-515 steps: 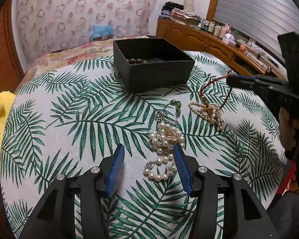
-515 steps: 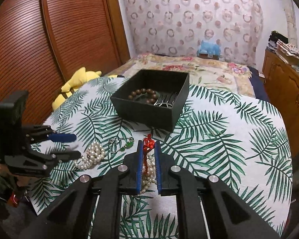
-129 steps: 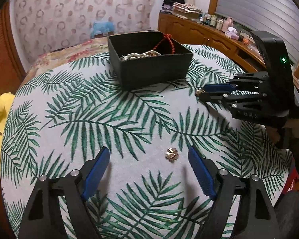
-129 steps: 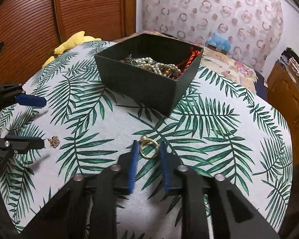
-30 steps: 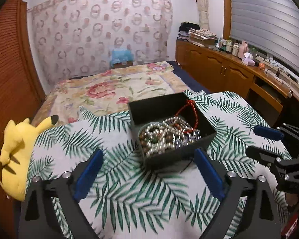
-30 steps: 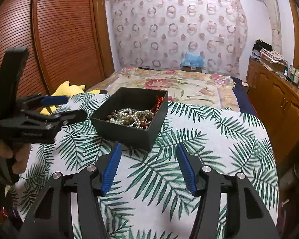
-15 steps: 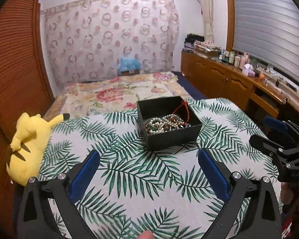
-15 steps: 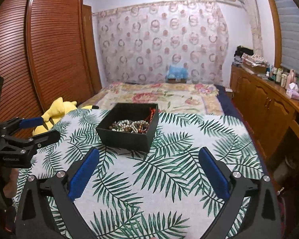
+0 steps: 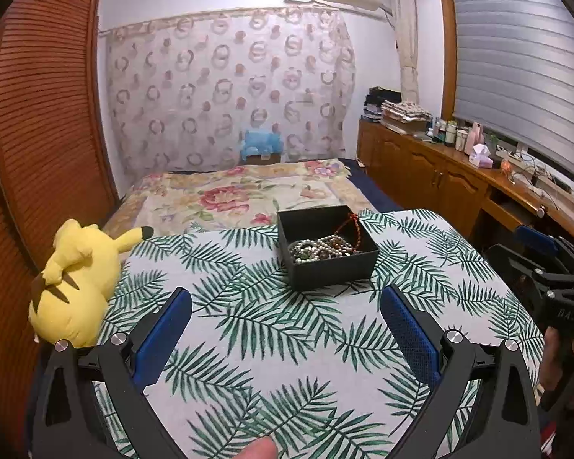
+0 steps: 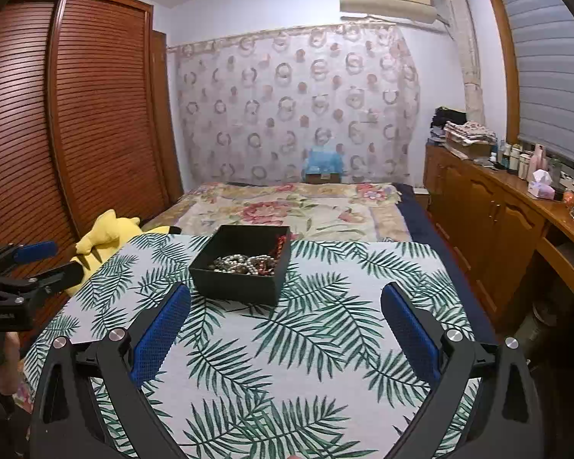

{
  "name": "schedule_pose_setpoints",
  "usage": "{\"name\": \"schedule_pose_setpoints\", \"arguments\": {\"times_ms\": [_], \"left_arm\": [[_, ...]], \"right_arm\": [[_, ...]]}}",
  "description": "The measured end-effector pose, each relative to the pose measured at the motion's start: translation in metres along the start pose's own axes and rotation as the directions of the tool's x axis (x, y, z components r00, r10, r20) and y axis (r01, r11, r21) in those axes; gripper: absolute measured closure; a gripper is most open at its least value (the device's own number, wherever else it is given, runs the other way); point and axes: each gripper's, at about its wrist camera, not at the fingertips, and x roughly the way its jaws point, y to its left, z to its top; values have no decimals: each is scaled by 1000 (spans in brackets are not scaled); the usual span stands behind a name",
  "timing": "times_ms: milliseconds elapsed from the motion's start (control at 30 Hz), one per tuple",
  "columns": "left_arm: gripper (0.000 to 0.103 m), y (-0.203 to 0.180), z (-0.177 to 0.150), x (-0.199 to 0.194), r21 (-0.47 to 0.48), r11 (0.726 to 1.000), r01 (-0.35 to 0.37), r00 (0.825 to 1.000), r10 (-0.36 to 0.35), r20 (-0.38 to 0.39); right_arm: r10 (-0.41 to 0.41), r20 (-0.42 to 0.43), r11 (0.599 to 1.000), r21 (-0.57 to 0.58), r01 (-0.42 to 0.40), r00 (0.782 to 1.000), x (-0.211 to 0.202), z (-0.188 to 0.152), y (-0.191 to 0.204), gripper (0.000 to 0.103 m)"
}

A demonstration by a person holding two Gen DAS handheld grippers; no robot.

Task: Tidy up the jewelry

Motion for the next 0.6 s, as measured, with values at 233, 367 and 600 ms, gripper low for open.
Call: {"name": "schedule_pose_setpoints", "arguments": {"times_ms": [233, 367, 600], "left_arm": [[8, 3, -3, -12, -3, 1000, -15, 1000, 15, 20], [8, 3, -3, -15, -5, 1000, -7, 1000, 7, 29], [8, 2, -3, -17, -9, 1000, -4, 999, 5, 35]], "right_arm": [[-14, 25, 1000, 6, 13, 1000, -12, -1, -3, 3], [-13, 28, 1000, 5, 12, 1000, -12, -1, -2, 3], [-11, 26, 1000, 6, 11, 1000, -12, -1, -1, 3]]}}
